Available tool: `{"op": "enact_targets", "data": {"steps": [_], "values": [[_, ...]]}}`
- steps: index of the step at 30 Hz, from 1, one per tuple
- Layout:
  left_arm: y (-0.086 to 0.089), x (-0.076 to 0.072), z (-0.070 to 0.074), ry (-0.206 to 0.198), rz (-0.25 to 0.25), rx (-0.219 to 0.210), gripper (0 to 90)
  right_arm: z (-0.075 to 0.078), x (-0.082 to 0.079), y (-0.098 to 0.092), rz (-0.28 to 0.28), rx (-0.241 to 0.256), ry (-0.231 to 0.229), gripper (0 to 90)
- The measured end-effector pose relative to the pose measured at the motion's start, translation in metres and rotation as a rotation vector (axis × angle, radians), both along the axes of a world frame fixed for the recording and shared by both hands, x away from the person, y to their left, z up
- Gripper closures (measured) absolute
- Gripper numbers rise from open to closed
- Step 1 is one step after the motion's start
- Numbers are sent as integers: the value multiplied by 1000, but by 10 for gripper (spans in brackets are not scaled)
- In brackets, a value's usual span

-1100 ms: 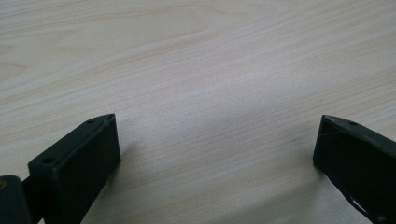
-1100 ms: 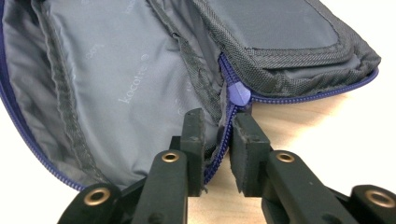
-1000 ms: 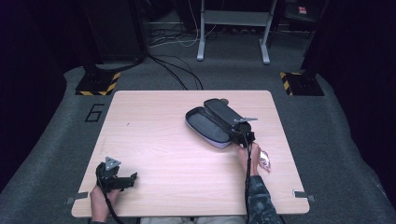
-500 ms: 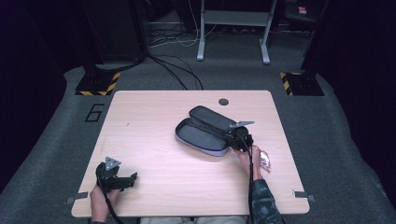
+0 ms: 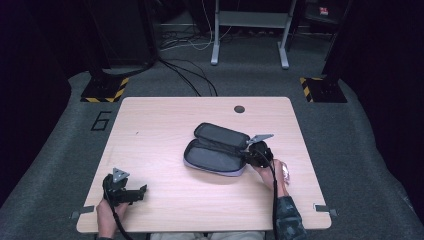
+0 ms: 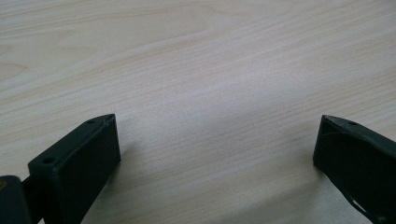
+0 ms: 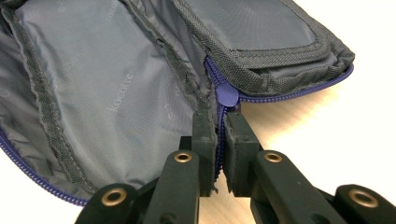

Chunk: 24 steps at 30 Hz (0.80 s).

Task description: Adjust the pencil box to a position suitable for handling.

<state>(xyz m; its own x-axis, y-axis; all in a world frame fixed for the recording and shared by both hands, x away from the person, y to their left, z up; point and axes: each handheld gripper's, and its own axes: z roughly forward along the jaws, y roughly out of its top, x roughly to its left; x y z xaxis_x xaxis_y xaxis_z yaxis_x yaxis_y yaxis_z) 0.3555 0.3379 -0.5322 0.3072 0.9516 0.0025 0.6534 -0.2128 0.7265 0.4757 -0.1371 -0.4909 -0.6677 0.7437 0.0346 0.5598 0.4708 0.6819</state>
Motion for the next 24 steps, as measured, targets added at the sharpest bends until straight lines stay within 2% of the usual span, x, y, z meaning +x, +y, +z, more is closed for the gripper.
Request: {"op": "enact_targets", "data": {"steps": [3,5,10,17,19,20,24], "values": [[0,0,0,0,0,0,5,0,-1,-2,11,0,12,841],[0,0,0,0,0,0,5,1,-1,-6,43,-17,-3,841],[0,0,0,0,1,0,5,3,-2,-8,80,-24,-9,841],[0,0,0,0,1,-1,5,4,8,-8,132,-38,-10,841],[0,0,0,0,1,0,5,4,8,-6,117,-32,-1,840],[0,0,0,0,1,0,5,4,10,-6,134,-42,-12,838],[0,0,0,0,1,0,5,3,11,-2,107,-22,3,822]]}}
